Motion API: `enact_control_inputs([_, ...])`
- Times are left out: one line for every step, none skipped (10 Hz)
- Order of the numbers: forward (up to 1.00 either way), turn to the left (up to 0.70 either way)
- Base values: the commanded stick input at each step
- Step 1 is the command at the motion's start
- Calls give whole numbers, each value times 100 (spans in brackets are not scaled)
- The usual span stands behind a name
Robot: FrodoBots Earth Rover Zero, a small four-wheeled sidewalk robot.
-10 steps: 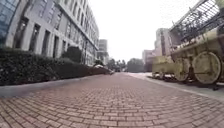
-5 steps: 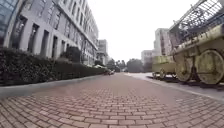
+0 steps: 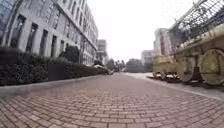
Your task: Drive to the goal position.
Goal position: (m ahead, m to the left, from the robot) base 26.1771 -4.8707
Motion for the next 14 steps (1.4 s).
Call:
enact_control_inputs([45,27])
enact_control_inputs([45,27])
enact_control_inputs([45,27])
enact_control_inputs([45,27])
enact_control_inputs([45,27])
enact_control_inputs([45,27])
enact_control_inputs([45,24])
enact_control_inputs([45,6])
enact_control_inputs([45,0])
enact_control_inputs([45,0])
enact_control_inputs([45,0])
enact_control_inputs([45,0])
enact_control_inputs([45,0])
enact_control_inputs([45,0])
